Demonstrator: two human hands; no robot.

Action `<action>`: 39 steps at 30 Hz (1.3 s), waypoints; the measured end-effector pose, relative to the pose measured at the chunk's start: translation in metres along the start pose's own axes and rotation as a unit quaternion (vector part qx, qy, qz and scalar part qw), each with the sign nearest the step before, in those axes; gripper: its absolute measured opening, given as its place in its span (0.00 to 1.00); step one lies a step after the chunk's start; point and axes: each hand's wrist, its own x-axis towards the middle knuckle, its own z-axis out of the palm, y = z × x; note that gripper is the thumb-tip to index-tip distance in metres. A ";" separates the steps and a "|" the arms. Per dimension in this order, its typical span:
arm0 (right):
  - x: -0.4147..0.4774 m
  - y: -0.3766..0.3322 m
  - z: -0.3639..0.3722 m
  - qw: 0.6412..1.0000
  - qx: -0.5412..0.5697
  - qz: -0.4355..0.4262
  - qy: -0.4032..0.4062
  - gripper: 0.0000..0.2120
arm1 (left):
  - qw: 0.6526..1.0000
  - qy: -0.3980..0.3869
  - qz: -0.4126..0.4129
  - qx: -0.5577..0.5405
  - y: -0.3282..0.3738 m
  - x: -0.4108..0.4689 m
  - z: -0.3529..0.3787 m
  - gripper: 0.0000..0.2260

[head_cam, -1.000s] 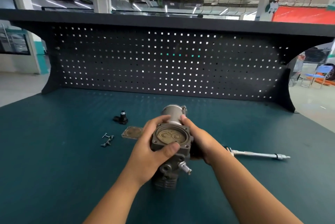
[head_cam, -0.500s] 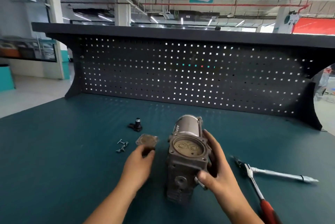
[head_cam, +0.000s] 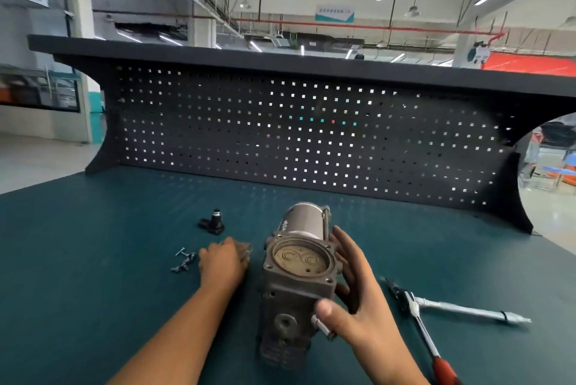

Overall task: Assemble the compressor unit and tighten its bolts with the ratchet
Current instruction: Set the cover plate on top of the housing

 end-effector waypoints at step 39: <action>-0.001 -0.002 -0.001 0.999 -0.043 -0.025 -0.021 0.39 | 0.826 0.191 0.333 -0.413 0.023 -0.112 -0.115 0.15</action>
